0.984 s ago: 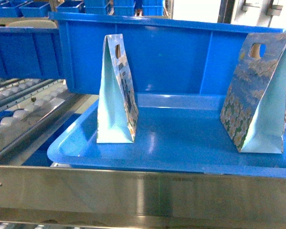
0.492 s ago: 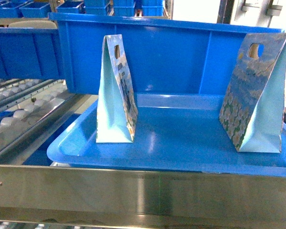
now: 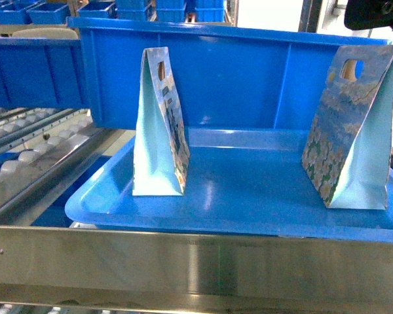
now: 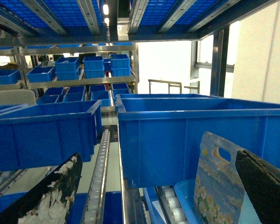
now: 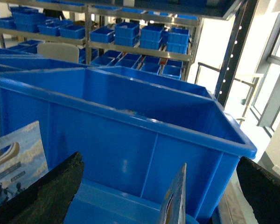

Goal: Move flower gift bag to table near conveyor

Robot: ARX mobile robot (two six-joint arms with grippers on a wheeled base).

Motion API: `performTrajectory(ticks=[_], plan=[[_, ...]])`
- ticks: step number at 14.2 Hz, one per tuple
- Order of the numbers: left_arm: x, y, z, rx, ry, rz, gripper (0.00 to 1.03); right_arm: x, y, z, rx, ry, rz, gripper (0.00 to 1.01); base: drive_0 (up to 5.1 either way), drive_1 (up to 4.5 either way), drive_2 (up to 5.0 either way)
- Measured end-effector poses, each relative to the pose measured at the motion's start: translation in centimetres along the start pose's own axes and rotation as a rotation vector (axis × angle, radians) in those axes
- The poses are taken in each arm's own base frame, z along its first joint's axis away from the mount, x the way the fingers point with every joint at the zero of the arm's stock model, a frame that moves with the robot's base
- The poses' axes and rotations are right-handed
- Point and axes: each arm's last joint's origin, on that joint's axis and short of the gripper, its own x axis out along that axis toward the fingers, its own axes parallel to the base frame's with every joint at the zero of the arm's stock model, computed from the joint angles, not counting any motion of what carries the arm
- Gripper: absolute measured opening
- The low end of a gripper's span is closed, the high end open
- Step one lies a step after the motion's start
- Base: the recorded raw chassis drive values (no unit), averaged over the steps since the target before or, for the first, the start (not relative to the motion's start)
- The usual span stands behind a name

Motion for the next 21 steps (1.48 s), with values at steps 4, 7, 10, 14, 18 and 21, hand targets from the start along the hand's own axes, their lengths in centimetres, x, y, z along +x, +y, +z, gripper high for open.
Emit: performTrajectory(ticks=[4,7,10,14,18,21], plan=[[0.0,0.0,0.0,0.000,0.000,0.000,0.98,2.2,-1.4,-1.7,0.060,0.205,0.018,0.98,0.0,0.00,0.0],[0.0,0.0,0.0,0.000,0.000,0.000,0.98,3.5,-1.4,-2.9,0.075,0.279,0.015,0.98,0.0,0.00,0.0],[0.0,0.0,0.0,0.000,0.000,0.000,0.98,4.7,-2.4,-4.3,0.070,0.354,-0.015,0.98,0.0,0.00,0.0],[0.0,0.0,0.0,0.000,0.000,0.000,0.98,5.1,-3.2,-5.2,0.064,0.382,-0.040,0.98,0.0,0.00,0.0],[0.0,0.0,0.0,0.000,0.000,0.000,0.98,5.4,-2.9,-5.6,0.060,0.372,-0.022,0.94,0.0,0.00,0.0],[0.0,0.0,0.0,0.000,0.000,0.000,0.98,5.4,-2.7,-5.7,0.054,0.370,-0.018,0.60,0.0,0.00,0.0]])
